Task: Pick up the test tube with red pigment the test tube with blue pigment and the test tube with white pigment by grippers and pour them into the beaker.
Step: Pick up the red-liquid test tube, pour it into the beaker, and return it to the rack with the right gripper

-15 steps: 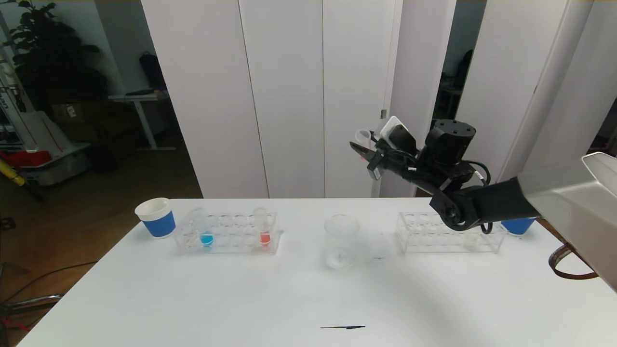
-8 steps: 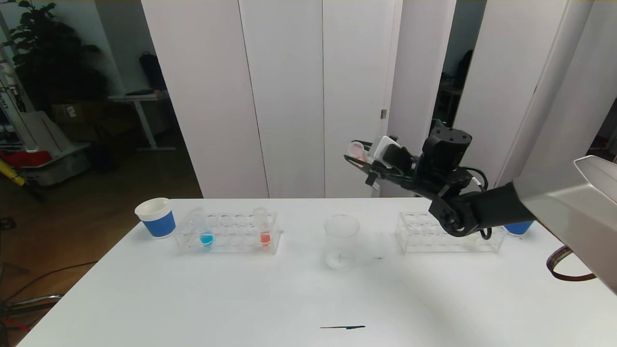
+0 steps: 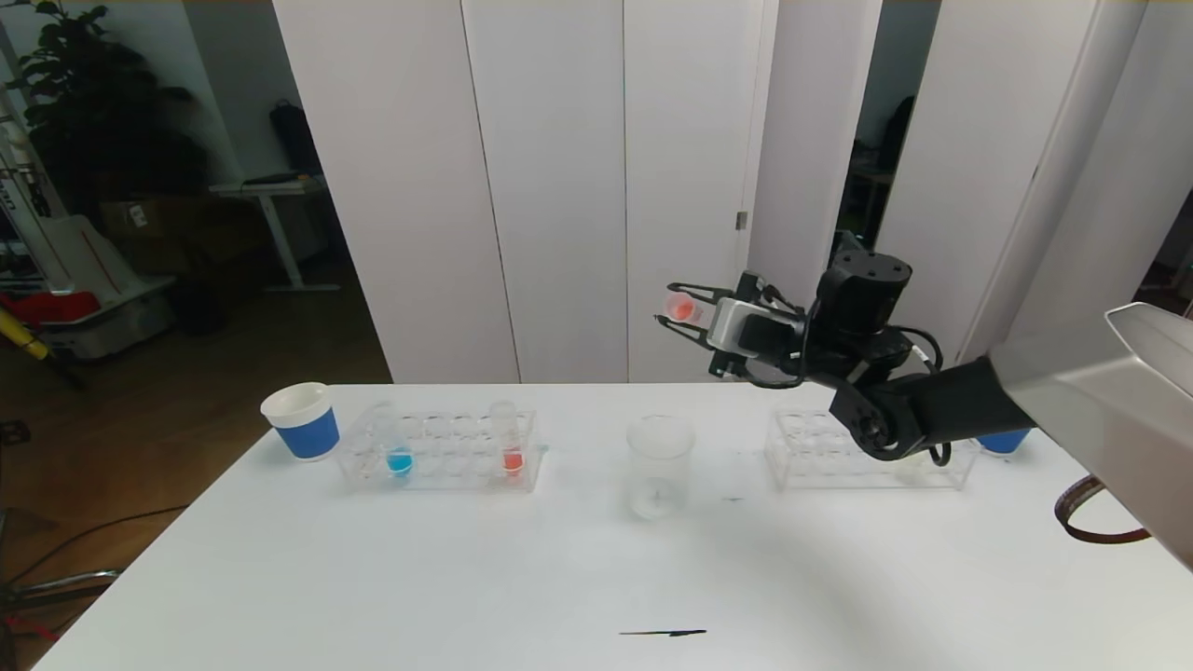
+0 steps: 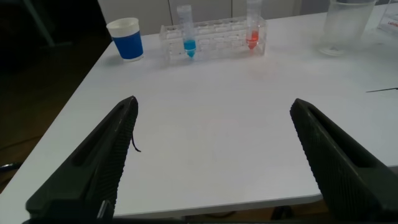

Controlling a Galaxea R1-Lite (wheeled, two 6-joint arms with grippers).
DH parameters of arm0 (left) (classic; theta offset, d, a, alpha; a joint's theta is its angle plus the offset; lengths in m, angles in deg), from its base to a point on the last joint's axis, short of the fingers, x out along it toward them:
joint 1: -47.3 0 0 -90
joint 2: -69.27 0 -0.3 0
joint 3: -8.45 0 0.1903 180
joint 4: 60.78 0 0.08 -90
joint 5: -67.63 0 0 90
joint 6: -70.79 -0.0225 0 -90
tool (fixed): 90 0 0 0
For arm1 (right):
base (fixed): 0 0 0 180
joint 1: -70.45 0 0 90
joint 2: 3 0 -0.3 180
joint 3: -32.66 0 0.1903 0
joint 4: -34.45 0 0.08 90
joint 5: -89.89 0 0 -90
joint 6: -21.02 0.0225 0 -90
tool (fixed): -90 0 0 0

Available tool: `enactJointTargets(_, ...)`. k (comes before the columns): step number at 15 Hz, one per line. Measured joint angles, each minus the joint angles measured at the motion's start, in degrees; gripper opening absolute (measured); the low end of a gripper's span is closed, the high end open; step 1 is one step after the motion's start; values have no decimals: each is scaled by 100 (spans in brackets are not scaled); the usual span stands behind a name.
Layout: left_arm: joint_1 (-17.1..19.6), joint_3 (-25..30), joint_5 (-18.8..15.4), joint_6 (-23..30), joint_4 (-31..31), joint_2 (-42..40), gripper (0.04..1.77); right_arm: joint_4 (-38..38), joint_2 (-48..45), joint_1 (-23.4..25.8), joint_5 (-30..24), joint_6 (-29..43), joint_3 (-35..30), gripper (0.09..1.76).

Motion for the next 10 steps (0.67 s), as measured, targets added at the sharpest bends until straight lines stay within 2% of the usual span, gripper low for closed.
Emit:
enactJointTargets(4,2,0,0,2,-2,0,175,26,1,49,-273,-519,-88,58)
enactJointTargets(10,0,0,0,-5,-2,0,175,157,-13,179,-375,-1228,-273,58)
